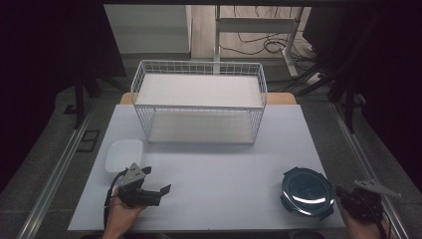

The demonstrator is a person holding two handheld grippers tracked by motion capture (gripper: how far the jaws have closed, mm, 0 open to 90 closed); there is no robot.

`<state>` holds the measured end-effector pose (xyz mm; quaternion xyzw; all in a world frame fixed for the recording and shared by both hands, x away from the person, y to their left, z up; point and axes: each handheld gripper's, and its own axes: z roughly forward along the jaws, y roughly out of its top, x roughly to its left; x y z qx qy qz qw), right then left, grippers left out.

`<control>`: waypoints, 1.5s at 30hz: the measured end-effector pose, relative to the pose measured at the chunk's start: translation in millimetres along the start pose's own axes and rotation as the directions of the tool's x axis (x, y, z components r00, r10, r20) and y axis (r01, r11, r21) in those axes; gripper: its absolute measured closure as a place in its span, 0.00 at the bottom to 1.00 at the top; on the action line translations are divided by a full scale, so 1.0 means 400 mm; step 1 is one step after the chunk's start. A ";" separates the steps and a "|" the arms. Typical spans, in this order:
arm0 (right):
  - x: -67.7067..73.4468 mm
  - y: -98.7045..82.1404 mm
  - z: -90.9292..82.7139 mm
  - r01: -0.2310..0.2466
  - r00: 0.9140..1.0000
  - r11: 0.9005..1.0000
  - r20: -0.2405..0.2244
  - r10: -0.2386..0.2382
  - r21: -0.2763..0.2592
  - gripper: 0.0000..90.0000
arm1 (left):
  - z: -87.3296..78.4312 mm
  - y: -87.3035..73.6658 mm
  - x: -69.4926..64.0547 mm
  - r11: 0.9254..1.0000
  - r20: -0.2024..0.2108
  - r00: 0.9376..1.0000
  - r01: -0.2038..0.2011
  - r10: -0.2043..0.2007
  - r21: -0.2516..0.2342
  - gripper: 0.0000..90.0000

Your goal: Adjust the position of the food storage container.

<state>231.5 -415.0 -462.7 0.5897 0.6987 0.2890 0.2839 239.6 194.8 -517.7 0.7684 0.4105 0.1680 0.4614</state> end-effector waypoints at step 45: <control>0.324 0.064 0.112 0.082 0.936 0.996 -0.345 -0.069 0.024 1.00 | -0.001 0.004 -0.003 0.999 -0.037 0.999 0.024 -0.023 0.037 0.16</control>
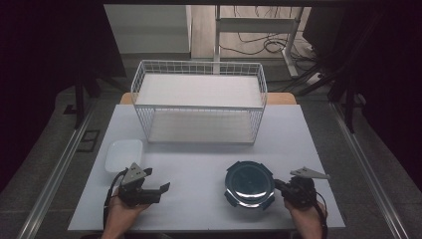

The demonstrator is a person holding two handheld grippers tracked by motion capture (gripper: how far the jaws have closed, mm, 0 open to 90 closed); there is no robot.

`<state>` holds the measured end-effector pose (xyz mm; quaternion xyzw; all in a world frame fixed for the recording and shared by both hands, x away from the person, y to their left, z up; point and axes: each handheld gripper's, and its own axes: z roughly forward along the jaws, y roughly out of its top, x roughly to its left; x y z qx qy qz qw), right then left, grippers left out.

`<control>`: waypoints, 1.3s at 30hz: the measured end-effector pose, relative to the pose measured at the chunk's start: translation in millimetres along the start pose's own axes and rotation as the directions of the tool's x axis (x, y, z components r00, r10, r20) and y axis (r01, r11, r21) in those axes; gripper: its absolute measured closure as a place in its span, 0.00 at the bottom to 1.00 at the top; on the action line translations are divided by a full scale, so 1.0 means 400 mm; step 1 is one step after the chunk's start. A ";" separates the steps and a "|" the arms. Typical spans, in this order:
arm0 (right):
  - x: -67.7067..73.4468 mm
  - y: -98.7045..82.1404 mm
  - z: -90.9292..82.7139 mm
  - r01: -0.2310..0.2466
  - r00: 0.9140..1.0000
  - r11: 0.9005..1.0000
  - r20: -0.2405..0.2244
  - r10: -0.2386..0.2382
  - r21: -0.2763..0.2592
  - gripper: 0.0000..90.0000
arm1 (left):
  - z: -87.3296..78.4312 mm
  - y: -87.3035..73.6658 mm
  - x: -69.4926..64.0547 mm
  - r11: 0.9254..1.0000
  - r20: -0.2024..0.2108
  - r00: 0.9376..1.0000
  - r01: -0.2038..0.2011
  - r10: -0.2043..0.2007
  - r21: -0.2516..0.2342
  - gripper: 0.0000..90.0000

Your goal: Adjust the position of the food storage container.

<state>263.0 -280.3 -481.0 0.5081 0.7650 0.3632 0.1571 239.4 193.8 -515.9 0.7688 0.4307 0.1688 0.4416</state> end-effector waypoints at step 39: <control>0.149 0.048 0.094 0.226 0.941 0.972 -0.246 -0.233 -0.060 0.41 | -0.032 -0.011 -0.006 0.999 0.028 0.999 0.015 -0.016 0.030 0.20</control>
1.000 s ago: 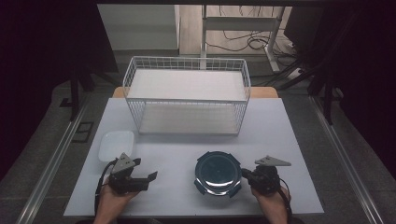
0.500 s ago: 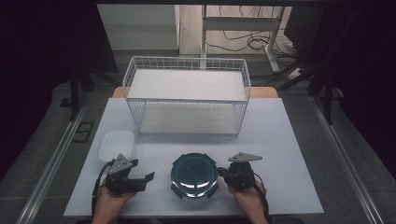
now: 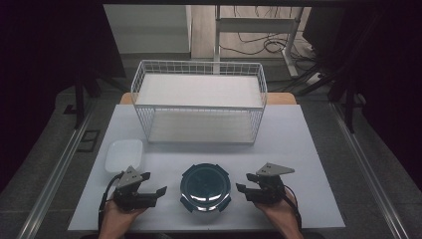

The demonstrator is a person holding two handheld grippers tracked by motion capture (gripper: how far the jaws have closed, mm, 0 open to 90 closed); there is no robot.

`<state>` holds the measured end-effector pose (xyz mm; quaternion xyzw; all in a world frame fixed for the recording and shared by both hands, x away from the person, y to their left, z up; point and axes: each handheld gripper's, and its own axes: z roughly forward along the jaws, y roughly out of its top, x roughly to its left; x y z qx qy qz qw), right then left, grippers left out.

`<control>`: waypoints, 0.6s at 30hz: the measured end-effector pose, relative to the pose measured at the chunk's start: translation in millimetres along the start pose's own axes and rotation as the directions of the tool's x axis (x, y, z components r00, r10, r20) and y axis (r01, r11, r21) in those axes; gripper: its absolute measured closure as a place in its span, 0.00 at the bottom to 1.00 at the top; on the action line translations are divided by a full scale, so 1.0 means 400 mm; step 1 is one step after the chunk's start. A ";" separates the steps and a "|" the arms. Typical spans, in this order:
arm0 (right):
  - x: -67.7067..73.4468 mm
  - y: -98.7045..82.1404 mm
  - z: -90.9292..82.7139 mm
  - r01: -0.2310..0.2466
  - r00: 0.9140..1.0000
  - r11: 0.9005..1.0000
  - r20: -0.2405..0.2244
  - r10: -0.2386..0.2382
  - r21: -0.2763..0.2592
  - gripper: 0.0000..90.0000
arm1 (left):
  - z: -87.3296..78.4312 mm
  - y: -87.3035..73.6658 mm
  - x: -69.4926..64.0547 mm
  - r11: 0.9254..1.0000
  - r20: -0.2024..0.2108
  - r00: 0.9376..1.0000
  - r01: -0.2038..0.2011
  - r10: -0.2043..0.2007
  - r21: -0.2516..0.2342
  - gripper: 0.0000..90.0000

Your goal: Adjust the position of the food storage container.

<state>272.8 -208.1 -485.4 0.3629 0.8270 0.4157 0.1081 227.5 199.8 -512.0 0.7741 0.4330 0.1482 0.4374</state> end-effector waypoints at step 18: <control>0.225 -0.055 -0.001 0.181 0.961 0.980 -0.227 -0.159 0.082 0.99 | 0.003 -0.010 0.016 1.000 -0.037 0.999 -0.018 0.017 -0.021 0.20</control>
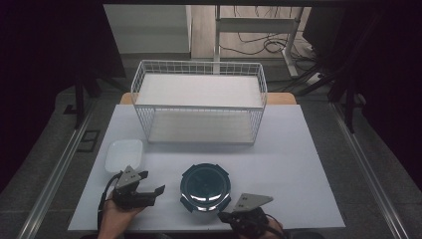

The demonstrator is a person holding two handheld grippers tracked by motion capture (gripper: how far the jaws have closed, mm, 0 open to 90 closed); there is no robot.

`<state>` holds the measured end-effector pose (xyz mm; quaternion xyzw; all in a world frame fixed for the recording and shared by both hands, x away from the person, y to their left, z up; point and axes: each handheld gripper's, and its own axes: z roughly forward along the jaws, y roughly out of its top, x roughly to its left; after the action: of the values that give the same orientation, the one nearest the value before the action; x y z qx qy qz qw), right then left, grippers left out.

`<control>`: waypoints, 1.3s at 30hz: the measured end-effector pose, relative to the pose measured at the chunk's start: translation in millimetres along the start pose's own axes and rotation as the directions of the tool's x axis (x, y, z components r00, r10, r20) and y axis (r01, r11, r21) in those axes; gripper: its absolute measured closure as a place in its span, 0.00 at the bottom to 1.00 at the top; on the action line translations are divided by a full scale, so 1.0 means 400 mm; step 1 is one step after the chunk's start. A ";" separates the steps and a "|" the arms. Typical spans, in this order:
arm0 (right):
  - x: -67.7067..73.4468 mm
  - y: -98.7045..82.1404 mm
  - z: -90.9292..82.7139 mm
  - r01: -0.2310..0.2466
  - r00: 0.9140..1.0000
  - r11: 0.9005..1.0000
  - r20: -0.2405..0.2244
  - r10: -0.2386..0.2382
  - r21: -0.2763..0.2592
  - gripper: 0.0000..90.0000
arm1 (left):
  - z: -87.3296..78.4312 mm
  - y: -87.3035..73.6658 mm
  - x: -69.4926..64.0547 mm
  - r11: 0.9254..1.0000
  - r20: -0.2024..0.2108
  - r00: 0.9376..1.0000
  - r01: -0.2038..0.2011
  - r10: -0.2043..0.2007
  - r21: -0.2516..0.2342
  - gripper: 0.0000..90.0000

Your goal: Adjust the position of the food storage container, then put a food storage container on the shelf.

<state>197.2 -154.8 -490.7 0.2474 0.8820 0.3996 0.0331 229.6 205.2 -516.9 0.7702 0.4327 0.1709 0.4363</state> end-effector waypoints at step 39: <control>-0.269 0.040 -0.070 -0.202 0.966 0.975 0.147 0.214 -0.095 0.39 | 0.040 0.044 -0.010 0.995 0.149 0.984 0.090 -0.096 0.044 0.18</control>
<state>290.6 -215.0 -475.3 0.3676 0.8294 0.4148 0.0698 246.8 189.3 -511.0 0.7678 0.4373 0.0835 0.4607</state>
